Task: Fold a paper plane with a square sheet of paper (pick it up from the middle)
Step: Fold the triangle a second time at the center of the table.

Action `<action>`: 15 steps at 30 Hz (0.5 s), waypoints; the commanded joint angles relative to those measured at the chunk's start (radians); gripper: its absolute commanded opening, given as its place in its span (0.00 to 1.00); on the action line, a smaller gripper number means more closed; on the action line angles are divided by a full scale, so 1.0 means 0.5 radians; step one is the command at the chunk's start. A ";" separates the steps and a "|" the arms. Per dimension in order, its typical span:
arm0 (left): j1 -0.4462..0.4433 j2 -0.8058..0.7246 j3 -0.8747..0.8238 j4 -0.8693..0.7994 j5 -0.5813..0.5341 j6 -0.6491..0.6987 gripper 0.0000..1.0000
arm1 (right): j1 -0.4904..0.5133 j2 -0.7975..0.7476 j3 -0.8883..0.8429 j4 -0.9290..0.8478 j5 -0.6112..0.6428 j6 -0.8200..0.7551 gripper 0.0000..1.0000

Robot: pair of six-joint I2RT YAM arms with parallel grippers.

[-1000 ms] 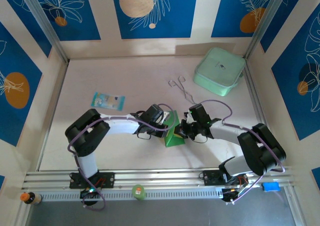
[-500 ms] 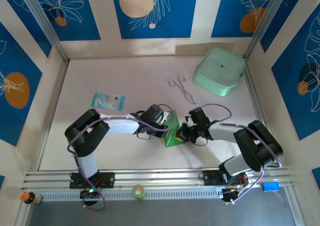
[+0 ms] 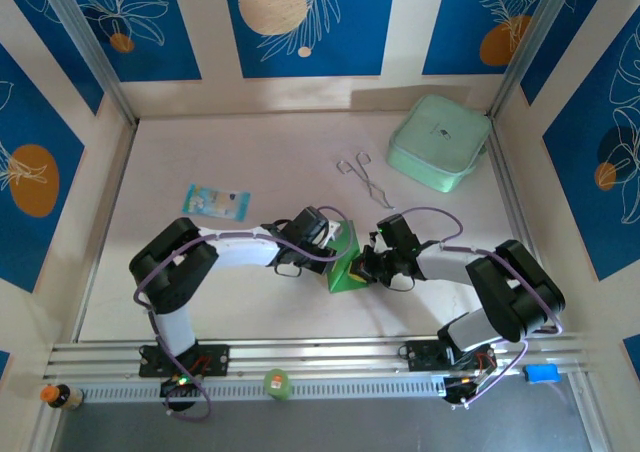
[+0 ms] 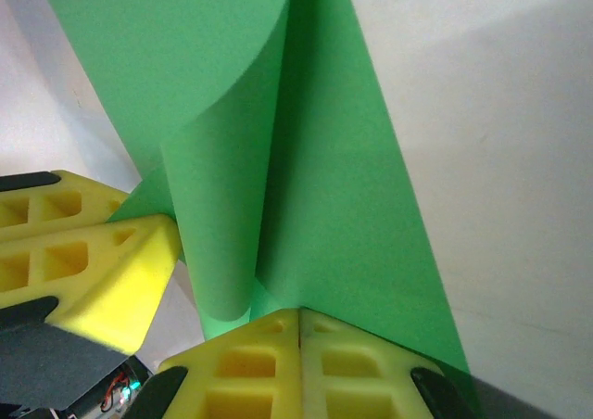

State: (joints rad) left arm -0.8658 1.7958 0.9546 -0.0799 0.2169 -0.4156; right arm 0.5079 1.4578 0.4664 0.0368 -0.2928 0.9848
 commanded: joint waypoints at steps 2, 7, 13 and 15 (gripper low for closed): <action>0.010 -0.027 0.045 -0.070 -0.041 0.055 0.08 | -0.016 0.040 -0.045 -0.082 0.043 -0.015 0.00; 0.010 -0.008 0.051 -0.059 -0.029 0.057 0.08 | -0.019 0.036 -0.044 -0.086 0.036 -0.018 0.00; 0.010 -0.008 0.063 -0.038 0.002 0.069 0.08 | -0.022 0.039 -0.046 -0.086 0.030 -0.023 0.00; 0.010 -0.014 0.061 -0.026 0.008 0.074 0.09 | -0.025 0.039 -0.044 -0.089 0.030 -0.027 0.00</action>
State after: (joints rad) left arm -0.8658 1.7958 0.9611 -0.0910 0.2092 -0.4088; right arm 0.5026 1.4578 0.4664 0.0368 -0.2955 0.9844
